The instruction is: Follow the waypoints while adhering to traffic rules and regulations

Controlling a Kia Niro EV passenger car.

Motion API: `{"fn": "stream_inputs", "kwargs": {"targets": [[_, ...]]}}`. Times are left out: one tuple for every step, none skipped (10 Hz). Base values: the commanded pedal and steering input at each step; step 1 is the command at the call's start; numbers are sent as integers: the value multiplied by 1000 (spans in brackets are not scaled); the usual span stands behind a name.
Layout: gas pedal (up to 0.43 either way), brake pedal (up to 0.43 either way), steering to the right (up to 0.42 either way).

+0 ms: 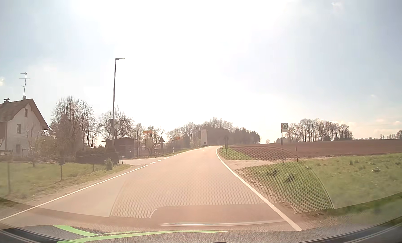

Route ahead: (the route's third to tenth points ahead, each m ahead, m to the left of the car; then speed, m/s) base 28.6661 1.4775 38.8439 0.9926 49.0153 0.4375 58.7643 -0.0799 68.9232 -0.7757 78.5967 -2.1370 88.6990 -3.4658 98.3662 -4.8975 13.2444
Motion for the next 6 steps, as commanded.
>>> {"fn": "stream_inputs", "kwargs": {"targets": [[220,0,0],[228,0,0],[228,0,0],[228,0,0],[228,0,0],[228,0,1]]}}
